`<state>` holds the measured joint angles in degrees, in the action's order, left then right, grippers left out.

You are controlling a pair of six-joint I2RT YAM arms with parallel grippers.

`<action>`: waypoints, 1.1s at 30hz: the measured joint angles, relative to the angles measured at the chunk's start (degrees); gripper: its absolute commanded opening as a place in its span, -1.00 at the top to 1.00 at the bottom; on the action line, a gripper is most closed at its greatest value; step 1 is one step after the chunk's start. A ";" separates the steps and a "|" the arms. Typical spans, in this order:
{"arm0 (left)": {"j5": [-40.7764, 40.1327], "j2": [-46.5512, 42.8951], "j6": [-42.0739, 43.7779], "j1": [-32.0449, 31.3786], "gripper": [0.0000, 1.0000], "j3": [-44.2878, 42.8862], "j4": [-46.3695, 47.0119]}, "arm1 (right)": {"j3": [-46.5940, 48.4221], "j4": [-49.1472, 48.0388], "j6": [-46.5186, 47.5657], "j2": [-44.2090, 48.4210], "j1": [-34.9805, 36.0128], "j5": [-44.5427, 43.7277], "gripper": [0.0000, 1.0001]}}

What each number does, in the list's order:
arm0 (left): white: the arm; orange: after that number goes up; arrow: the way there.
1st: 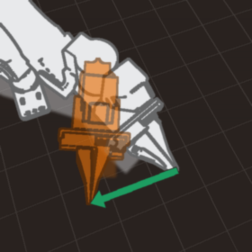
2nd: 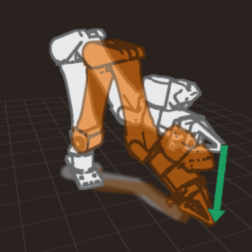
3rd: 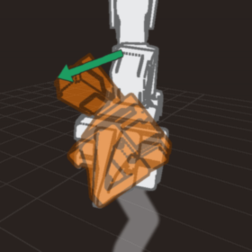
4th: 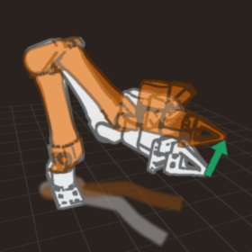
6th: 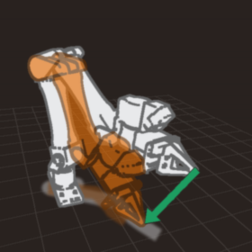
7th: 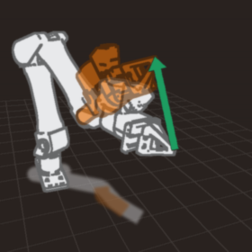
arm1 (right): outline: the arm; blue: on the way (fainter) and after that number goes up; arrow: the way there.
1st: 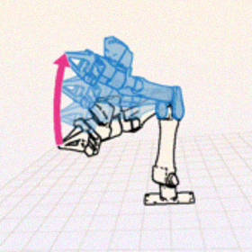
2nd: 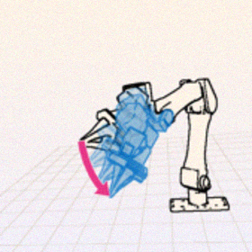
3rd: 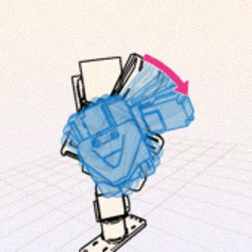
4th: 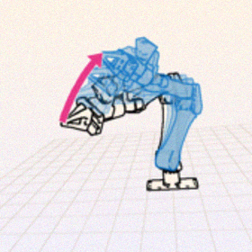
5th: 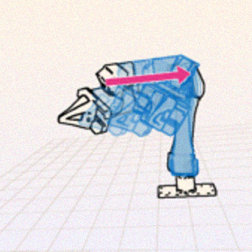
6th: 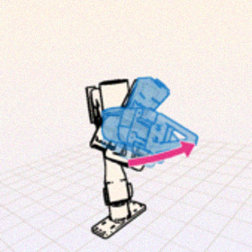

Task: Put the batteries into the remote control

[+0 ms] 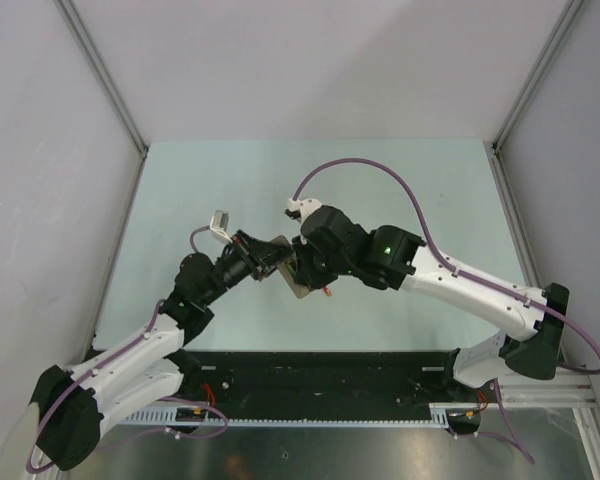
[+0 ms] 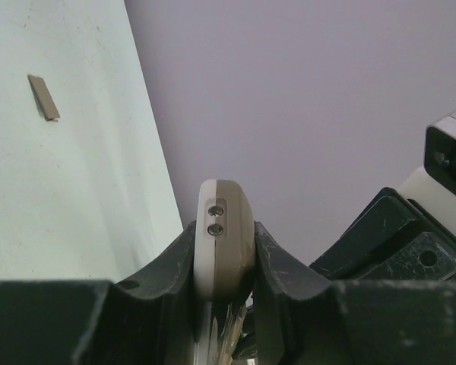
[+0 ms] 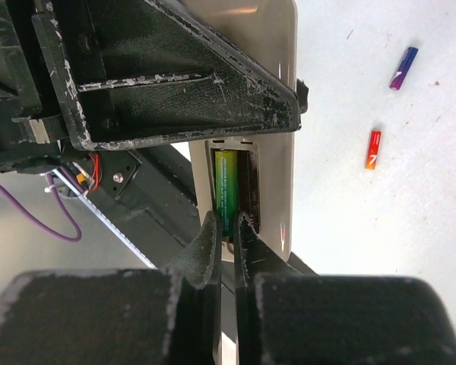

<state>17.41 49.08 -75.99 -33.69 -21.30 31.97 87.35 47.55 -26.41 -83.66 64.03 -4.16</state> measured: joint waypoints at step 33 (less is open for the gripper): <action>-1.97 -0.44 1.40 -0.20 1.00 0.83 -2.60 | -1.46 -2.45 -0.35 -2.14 -0.94 4.92 0.59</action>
<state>15.44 48.64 -74.59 -33.89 -20.47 29.36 85.89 45.10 -26.76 -85.80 63.09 0.75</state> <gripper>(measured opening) 0.316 0.194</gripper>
